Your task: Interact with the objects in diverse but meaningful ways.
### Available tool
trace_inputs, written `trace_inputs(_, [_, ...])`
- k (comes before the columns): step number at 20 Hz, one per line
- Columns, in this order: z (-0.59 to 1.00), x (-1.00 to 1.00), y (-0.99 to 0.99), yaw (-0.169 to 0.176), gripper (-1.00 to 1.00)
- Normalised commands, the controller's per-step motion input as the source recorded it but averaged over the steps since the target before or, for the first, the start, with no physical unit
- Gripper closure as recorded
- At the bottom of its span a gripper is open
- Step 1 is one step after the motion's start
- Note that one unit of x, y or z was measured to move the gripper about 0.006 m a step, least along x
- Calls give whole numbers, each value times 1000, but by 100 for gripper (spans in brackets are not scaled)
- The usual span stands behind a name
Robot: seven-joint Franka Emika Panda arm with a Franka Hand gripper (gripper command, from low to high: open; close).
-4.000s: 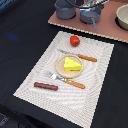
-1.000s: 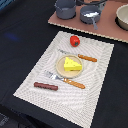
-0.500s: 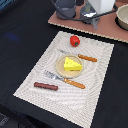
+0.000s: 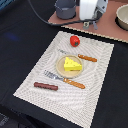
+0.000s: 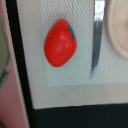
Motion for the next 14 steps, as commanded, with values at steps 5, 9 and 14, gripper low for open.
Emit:
trace_inputs(5, [-179,-294,39,-144,-100])
trace_inputs(9, [-378,-419,43,-110,-100])
trace_inputs(14, [-403,-355,6,-93,-100])
